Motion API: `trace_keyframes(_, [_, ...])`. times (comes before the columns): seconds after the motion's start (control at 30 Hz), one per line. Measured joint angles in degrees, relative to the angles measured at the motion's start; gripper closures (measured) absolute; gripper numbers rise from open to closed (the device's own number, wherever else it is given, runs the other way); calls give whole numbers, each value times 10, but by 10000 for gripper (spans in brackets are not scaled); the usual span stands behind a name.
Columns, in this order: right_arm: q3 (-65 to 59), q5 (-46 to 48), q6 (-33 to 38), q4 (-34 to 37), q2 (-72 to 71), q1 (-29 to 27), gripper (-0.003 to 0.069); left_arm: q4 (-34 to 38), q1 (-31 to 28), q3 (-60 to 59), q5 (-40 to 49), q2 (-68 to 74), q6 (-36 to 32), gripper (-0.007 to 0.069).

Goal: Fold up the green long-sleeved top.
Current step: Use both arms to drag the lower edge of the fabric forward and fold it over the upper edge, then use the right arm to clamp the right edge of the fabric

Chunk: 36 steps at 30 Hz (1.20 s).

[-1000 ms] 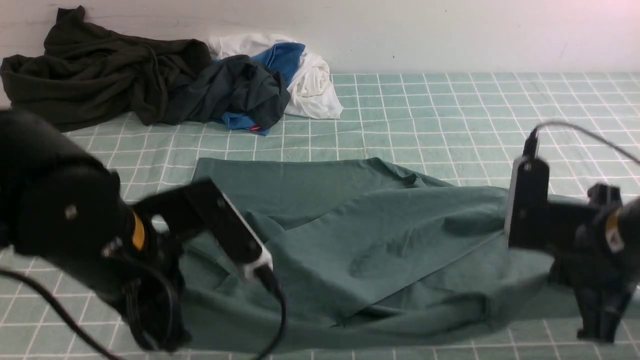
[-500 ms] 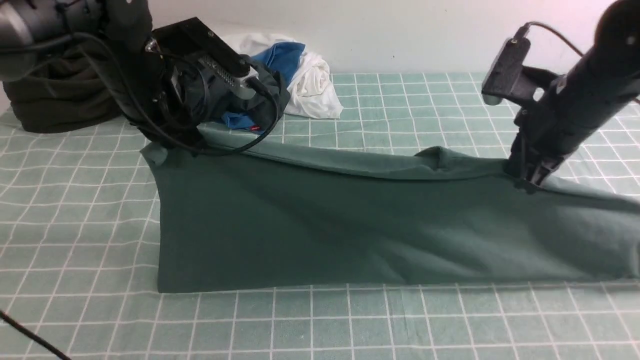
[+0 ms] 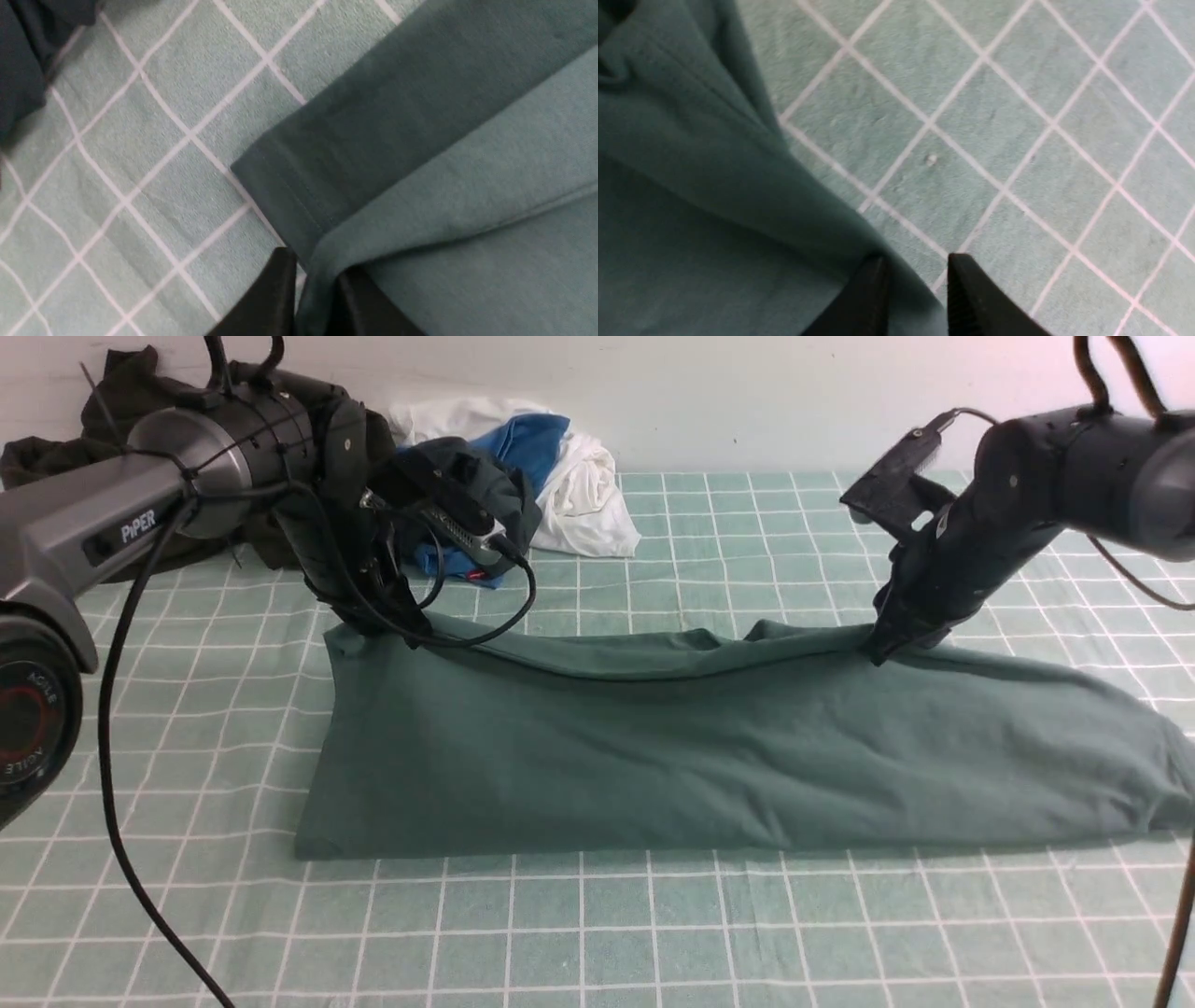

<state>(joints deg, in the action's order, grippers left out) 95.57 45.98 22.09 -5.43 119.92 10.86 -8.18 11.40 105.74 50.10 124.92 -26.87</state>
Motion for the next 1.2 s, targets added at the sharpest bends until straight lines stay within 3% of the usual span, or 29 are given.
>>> trace_keyframes(0.13, [16, 8, -72, -14, -3, 0, 359, -2, 0, 3, -26, 2, 17, 420])
trace_keyframes(0.17, [21, 22, -82, -8, -9, 3, 331, -2, 0, 11, -27, 2, 43, 351])
trace_keyframes(0.27, [25, 73, -76, 39, -22, 16, 309, -2, 0, 39, -9, 2, 112, 242])
trace_keyframes(0.43, [25, 134, -29, 153, -12, 41, 308, -2, 2, 83, 74, 2, 168, 195])
trace_keyframes(0.5, [25, 121, 2, 201, 12, 54, 308, -2, 7, 93, 116, 0, 172, 228])
trace_keyframes(0.67, [25, 27, 3, 194, 51, 59, 307, 2, 15, 94, 163, 0, 170, 366])
trace_keyframes(0.77, [39, -57, -75, 124, 68, 51, 307, 3, 16, 94, 195, 0, 169, 523])
trace_keyframes(0.8, [41, -59, -81, 119, 69, 50, 307, 3, 16, 94, 197, 0, 169, 531])
trace_keyframes(0.83, [67, -61, -140, 74, 68, 41, 307, 3, 17, 94, 201, -2, 168, 589])
trace_keyframes(0.93, [113, -31, -201, 17, 65, 26, 307, 9, 17, 94, 204, -9, 168, 618])
trace_keyframes(1.03, [168, 74, -236, -47, 43, 3, 307, 35, 20, 79, 204, -35, 162, 628])
trace_keyframes(1.2, [170, 184, -213, -48, -26, -39, 307, 70, 48, -35, 202, -117, 145, 628])
